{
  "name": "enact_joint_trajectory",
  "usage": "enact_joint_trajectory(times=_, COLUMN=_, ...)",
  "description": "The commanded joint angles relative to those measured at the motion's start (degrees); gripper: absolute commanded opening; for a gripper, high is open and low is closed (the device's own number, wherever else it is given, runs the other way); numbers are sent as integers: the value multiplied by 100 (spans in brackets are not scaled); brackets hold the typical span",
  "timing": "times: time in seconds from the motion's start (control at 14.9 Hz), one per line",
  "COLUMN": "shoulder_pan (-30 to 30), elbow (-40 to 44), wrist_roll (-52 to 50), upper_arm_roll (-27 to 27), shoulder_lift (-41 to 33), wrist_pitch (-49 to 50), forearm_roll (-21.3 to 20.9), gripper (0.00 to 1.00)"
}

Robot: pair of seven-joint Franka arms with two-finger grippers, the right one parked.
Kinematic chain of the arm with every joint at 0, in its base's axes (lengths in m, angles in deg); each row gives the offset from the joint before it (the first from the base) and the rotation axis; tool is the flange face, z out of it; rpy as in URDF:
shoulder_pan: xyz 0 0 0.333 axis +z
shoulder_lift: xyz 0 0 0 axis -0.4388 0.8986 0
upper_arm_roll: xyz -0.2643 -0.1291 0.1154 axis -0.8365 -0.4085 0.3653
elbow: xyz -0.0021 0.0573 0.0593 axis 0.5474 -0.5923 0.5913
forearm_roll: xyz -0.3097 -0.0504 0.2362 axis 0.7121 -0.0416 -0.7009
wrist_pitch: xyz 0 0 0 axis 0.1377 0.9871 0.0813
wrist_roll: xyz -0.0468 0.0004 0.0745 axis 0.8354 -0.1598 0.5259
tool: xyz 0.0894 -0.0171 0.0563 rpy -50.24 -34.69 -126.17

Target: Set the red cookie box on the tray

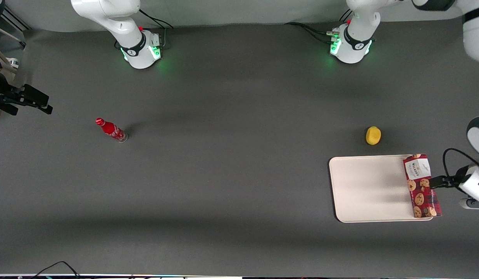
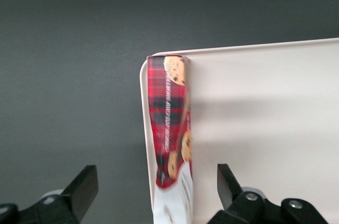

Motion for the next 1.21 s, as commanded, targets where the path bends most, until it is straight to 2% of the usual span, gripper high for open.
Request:
enact_joint_trajectory(times=0.0, shoulder_pan=-130, elbow=-575, wrist_roll=36, upper_arm_roll=-239, shoulder_lift=-1236, wrist_pitch=932, forearm_roll=4, gripper=100)
enact_joint_trajectory(times=0.34, shoulder_pan=-69, elbow=-566, wrist_roll=-569, upper_arm_roll=-1049, shoulder_lift=-2529, wrist_pitch=2639, forearm_roll=4, gripper=100)
enact_joint_trajectory(times=0.61, shoulder_pan=-51, elbow=-610, wrist_roll=-676, upper_arm_roll=-1278, shoulder_lift=-3312, wrist_pitch=3475, forearm_roll=56, gripper=100)
enact_joint_trajectory(times=0.81, shoulder_pan=-51, elbow=-601, wrist_roll=-649, upper_arm_roll=-1296, shoulder_lift=-3603, wrist_pitch=3643, forearm_roll=109, gripper=100)
enact_joint_trajectory(times=1.14, shoulder_pan=-51, elbow=-592, wrist_roll=-623, upper_arm_roll=-1296, shoulder_lift=-3621, wrist_pitch=3538, forearm_roll=258, gripper=100)
